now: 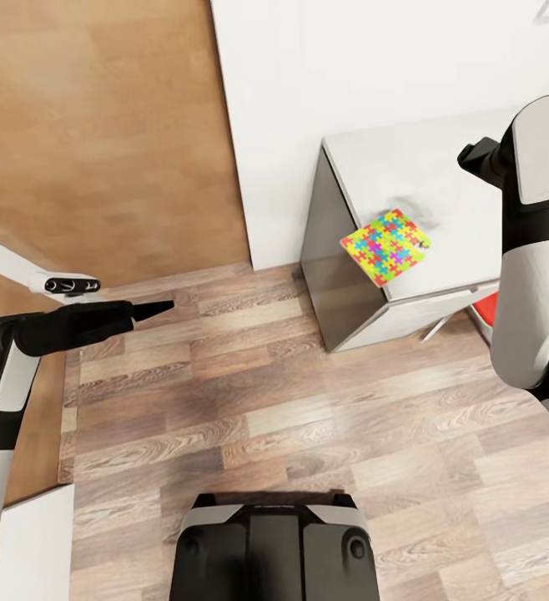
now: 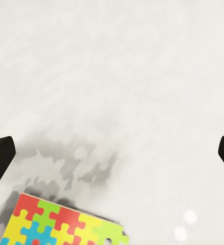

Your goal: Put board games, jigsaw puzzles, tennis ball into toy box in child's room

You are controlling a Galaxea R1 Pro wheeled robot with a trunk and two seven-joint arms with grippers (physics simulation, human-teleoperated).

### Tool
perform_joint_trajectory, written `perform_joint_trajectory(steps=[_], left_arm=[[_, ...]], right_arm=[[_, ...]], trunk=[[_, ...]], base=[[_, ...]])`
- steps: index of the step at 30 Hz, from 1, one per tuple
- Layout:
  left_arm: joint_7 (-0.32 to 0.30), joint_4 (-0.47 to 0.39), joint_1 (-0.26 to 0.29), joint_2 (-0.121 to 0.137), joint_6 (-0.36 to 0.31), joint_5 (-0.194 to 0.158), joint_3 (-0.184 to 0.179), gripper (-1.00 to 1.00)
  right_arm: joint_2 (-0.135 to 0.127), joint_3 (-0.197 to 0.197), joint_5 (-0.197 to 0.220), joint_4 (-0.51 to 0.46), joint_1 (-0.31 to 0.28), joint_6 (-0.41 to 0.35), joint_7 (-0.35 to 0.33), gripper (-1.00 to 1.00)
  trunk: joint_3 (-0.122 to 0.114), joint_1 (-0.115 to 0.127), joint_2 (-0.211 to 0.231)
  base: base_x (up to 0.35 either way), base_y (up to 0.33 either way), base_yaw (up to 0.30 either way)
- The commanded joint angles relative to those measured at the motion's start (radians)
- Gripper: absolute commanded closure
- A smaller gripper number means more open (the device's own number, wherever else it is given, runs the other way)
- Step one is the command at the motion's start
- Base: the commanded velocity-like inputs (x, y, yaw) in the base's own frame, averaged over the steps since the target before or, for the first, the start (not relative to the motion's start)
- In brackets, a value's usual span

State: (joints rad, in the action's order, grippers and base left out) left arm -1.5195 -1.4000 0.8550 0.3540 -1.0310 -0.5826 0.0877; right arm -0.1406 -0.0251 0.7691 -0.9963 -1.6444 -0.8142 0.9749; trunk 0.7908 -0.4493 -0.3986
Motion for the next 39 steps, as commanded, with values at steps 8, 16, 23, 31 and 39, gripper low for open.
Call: perform_joint_trajectory(steps=[8,16,23,31,39], left_arm=[[-0.003,0.000,-0.007,0.003,-0.011,-0.001,0.000,-1.00],[0.007,0.002,-0.033,0.001,-0.009,0.014,0.000,-1.00],[0.014,0.002,-0.047,0.001,-0.010,0.035,0.000,-1.00],[0.037,0.003,-0.086,0.003,-0.009,0.036,0.002,-1.00],[0.088,0.004,-0.119,0.003,-0.009,0.043,0.003,-1.00]], right_arm=[[-0.001,0.001,0.008,-0.020,0.001,-0.036,0.008,-1.00],[-0.002,0.000,0.008,-0.055,0.030,-0.054,0.008,-1.00],[-0.007,-0.001,0.013,-0.099,0.061,-0.062,0.008,-1.00],[-0.011,-0.001,0.018,-0.150,0.117,-0.068,0.007,-1.00],[-0.013,-0.001,0.019,-0.199,0.164,-0.097,0.007,-1.00]], trunk=[[-0.012,-0.001,-0.001],[-0.025,-0.001,-0.001],[-0.036,-0.001,-0.001],[-0.049,-0.001,-0.001],[-0.062,-0.001,-0.001]], base=[[0.000,0.000,0.000],[0.000,0.000,0.000],[0.000,0.000,0.000],[0.000,0.000,0.000],[0.000,0.000,0.000]])
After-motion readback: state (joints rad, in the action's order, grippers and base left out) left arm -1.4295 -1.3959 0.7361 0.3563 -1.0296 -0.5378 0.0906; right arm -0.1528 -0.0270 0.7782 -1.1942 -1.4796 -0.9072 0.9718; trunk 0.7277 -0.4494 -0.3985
